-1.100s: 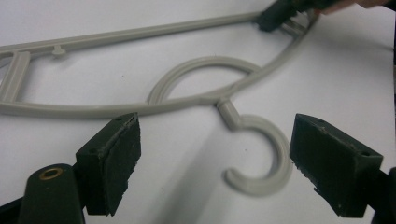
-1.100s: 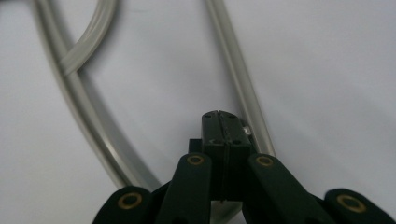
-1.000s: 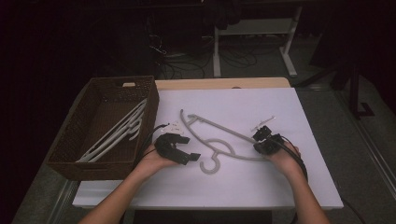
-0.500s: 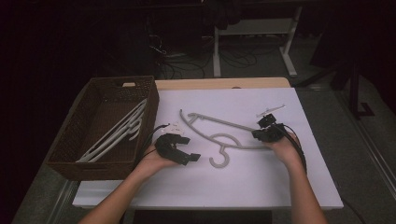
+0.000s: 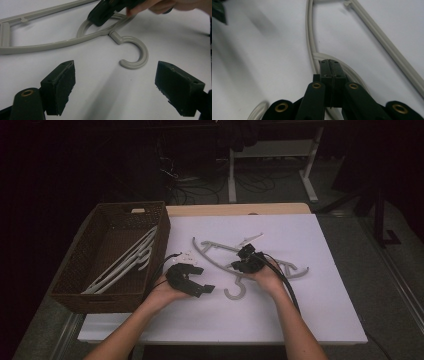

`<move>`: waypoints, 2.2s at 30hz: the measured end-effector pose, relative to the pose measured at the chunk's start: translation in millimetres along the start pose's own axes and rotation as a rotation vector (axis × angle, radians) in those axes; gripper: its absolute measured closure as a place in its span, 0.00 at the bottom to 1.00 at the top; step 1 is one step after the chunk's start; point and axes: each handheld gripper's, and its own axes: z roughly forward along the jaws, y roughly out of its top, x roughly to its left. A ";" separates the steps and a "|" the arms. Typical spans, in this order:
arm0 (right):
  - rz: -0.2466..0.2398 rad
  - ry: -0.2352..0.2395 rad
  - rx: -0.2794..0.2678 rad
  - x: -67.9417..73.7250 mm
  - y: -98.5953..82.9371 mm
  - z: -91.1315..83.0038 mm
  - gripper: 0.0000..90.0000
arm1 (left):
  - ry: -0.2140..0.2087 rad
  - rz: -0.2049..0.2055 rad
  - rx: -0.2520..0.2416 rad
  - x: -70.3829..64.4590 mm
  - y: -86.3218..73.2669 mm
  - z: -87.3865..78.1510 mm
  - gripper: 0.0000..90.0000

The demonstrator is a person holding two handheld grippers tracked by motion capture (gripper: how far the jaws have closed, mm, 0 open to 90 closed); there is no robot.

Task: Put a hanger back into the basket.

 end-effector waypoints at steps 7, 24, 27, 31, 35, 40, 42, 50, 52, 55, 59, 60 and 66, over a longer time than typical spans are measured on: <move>-0.026 -0.013 0.008 4.5 2.3 12.6 1.00 | 0.001 0.001 0.002 0.2 -0.5 0.1 0.19; -0.231 0.218 0.109 51.0 -21.3 -9.1 1.00 | 0.000 0.005 -0.003 0.1 0.6 -1.5 0.19; -0.250 0.254 0.108 61.8 -32.7 -16.3 1.00 | 0.001 0.002 -0.005 0.0 0.7 -1.0 0.19; -0.234 0.252 0.096 63.1 -36.8 -22.1 0.99 | -0.004 0.000 -0.006 -0.1 0.9 -1.5 0.19; -0.177 0.181 0.064 51.0 -33.2 -38.8 0.99 | -0.011 0.004 -0.005 -0.6 0.3 -1.3 0.19; -0.104 0.072 0.034 22.6 -37.9 -64.2 0.99 | -0.015 0.002 -0.005 -1.1 0.6 -1.9 0.19; -0.068 0.030 0.027 9.5 -41.7 -73.5 0.99 | -0.013 0.002 -0.005 -1.2 0.4 -2.2 0.19; 0.062 -0.154 0.017 -36.5 -64.8 -95.3 0.99 | -0.013 -0.002 -0.005 -0.9 -0.2 -1.5 0.19; 0.094 -0.182 0.013 -44.1 -68.3 -95.6 0.99 | -0.014 -0.002 -0.004 -0.8 -0.4 -1.3 0.19; 0.117 -0.208 0.029 -52.1 -71.8 -91.5 0.99 | -0.014 -0.003 -0.005 -0.8 -0.5 -1.4 0.19; 0.134 -0.228 0.048 -58.0 -75.6 -84.0 0.99 | -0.015 -0.001 -0.002 -0.8 -0.6 -1.2 0.19; 0.135 -0.229 0.051 -58.8 -76.0 -82.7 0.99 | -0.015 -0.001 -0.002 -0.8 -0.7 -1.1 0.19; 0.143 -0.232 0.056 -62.7 -76.4 -76.5 1.00 | -0.020 0.001 0.006 -1.0 -1.1 -0.1 0.19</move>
